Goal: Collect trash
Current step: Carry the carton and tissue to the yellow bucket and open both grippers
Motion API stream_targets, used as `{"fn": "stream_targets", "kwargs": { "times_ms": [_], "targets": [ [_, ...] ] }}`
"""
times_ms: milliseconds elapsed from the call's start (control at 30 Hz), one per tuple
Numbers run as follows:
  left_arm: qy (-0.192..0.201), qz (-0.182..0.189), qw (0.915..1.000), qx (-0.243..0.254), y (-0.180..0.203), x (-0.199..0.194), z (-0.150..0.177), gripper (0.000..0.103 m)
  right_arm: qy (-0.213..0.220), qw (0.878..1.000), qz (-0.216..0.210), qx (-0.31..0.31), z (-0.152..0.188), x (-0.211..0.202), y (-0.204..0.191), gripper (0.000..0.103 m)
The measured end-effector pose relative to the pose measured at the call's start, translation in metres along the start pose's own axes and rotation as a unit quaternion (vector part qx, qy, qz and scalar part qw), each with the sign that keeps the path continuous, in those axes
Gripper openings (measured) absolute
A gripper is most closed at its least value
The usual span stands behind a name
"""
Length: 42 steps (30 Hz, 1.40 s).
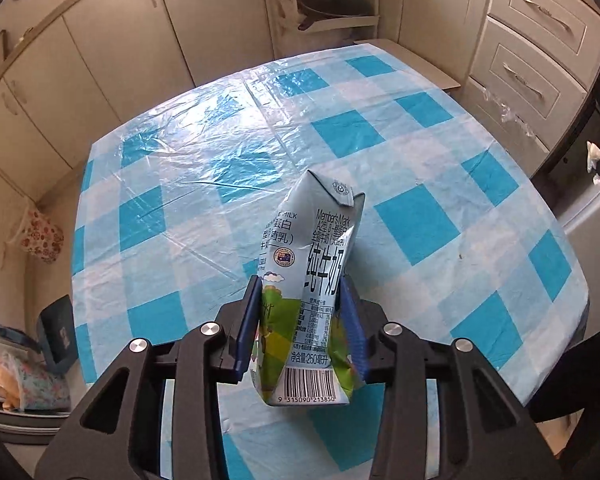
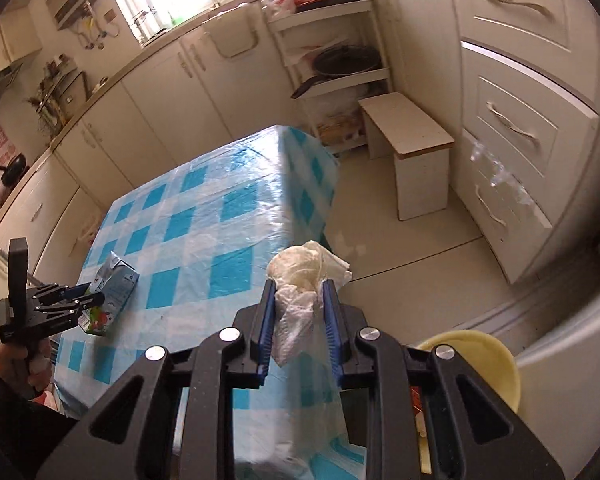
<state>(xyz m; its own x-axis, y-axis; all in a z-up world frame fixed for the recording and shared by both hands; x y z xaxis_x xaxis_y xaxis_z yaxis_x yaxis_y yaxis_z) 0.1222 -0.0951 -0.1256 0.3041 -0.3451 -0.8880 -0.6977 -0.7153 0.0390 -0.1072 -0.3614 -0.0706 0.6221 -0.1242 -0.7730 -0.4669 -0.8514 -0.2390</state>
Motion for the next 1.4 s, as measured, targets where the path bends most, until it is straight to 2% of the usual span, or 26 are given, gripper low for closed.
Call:
{"fn": "stream_targets", "kwargs": {
  "times_ms": [67,167,300,467,667,833,967,1133,1300,1367,1400],
  "targets": [
    [0.000,0.018,0.9998,-0.008,0.011,-0.001,-0.001,0.036,0.000,1.000,0.002,0.019,0.006,-0.004,0.016,0.024],
    [0.016,0.023,0.9996,0.000,0.032,-0.009,-0.003,0.036,0.005,1.000,0.006,0.024,0.011,-0.015,0.029,0.024],
    [0.052,0.068,0.9963,0.003,0.070,-0.031,-0.009,0.036,-0.010,0.999,0.032,0.019,0.025,-0.018,0.053,0.024],
    [0.085,0.162,0.9831,-0.004,0.139,-0.053,-0.016,0.036,-0.055,0.995,0.070,0.032,0.044,-0.005,0.095,0.024],
    [0.072,0.211,0.9742,0.032,0.245,-0.042,-0.014,0.036,-0.088,0.991,0.089,0.047,0.066,0.002,0.133,0.026],
    [0.056,0.229,0.9712,0.032,0.314,-0.018,-0.011,0.037,-0.092,0.990,0.099,0.049,0.074,-0.001,0.148,0.035],
    [0.037,0.223,0.9740,0.018,0.359,0.012,-0.006,0.037,-0.079,0.989,0.112,0.058,0.074,-0.008,0.159,0.042],
    [-0.002,0.205,0.9788,-0.014,0.389,0.058,0.004,0.037,-0.061,0.987,0.137,0.061,0.070,-0.019,0.171,0.053],
    [-0.042,0.187,0.9811,-0.023,0.407,0.099,0.012,0.037,-0.032,0.982,0.181,0.049,0.063,-0.034,0.178,0.063],
    [-0.059,0.190,0.9798,-0.022,0.413,0.116,0.011,0.041,-0.020,0.980,0.192,0.044,0.060,-0.038,0.180,0.066],
    [-0.064,0.187,0.9800,-0.020,0.417,0.122,0.011,0.048,-0.016,0.980,0.194,0.042,0.059,-0.041,0.180,0.066]
  ]
}}
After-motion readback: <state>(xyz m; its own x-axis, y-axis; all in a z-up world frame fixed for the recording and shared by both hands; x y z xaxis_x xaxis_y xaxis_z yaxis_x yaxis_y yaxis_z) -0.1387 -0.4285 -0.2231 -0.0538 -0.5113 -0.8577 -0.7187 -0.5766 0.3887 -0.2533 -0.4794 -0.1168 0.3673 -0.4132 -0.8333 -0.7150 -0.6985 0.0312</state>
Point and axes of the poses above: each gripper's, at about its wrist camera, not at the fingertips, and x roughly the way its jaws point, y to its right, z to its underside, the point moved 5 cm from there along x, roughly the way its jaws point, and after that the axes turned 7 degrees about z, right-handed, at the moved point
